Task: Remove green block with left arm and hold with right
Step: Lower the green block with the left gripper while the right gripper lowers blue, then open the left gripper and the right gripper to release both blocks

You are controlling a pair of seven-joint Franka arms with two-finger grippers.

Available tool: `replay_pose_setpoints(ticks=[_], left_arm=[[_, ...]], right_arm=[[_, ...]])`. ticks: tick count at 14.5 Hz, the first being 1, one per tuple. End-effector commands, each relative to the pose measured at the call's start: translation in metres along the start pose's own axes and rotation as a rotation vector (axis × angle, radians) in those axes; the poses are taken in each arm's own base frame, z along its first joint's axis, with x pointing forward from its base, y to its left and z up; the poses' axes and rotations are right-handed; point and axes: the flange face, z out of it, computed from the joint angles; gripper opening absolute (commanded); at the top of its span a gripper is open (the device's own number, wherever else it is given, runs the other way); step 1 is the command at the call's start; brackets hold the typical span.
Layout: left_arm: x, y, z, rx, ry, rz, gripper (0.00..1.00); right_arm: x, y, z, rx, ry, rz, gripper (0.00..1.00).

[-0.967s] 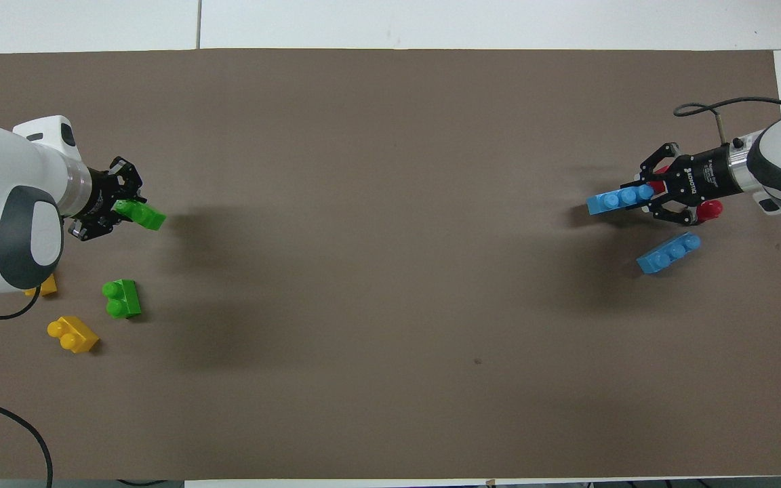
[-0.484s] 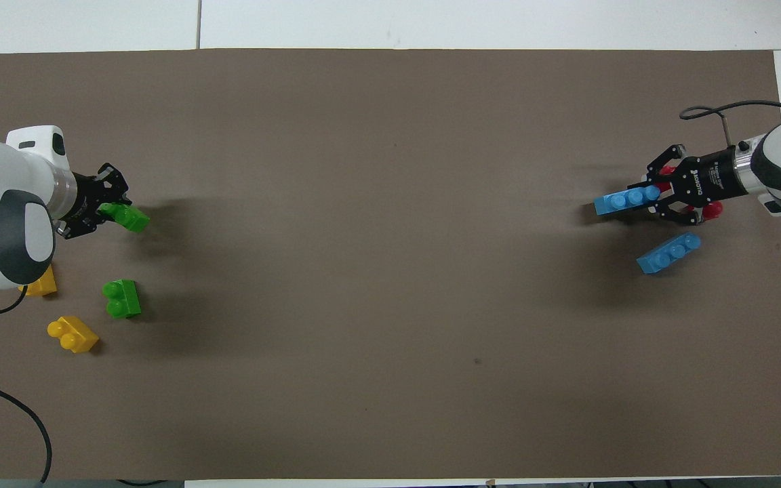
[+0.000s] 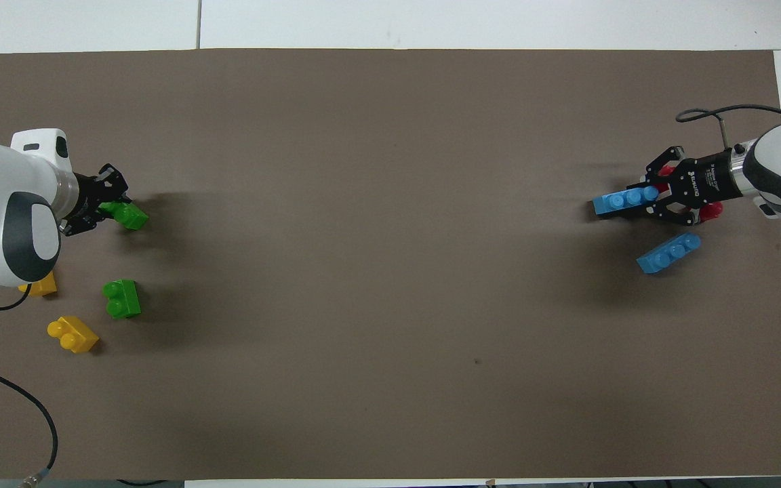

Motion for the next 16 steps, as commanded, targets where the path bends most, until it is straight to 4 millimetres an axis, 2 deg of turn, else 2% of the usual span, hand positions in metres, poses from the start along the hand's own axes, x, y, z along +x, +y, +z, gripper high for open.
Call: replay_pose_setpoints(ticks=[1, 6, 9, 11, 12, 13, 15, 16], left_arm=[[0.015, -0.006, 0.007, -0.015, 0.004, 0.015, 0.00], [0.018, 0.004, 0.020, -0.027, 0.024, 0.032, 0.00], [0.018, 0.004, 0.023, -0.029, 0.026, 0.100, 0.00], [0.017, 0.006, 0.023, -0.034, 0.032, 0.113, 0.00], [0.015, 0.006, 0.025, -0.034, 0.033, 0.130, 0.00], [0.015, 0.005, 0.026, -0.032, 0.032, 0.153, 0.00], [0.014, 0.005, 0.027, -0.030, 0.030, 0.182, 0.00], [0.014, 0.005, 0.027, -0.030, 0.028, 0.181, 0.00]], right_arm=[[0.000, 0.004, 0.005, -0.003, 0.024, -0.025, 0.00], [-0.002, 0.003, 0.009, -0.001, 0.031, -0.020, 0.02], [-0.001, 0.003, 0.009, 0.004, 0.037, -0.020, 0.19], [-0.001, 0.002, 0.008, 0.007, 0.038, -0.020, 0.36], [-0.002, 0.002, 0.006, 0.006, 0.036, -0.022, 0.60], [-0.003, 0.000, 0.005, 0.010, 0.039, -0.025, 0.91], [-0.005, -0.002, 0.000, 0.016, 0.038, -0.028, 0.98], [-0.009, -0.005, -0.005, 0.021, 0.039, -0.026, 0.99]])
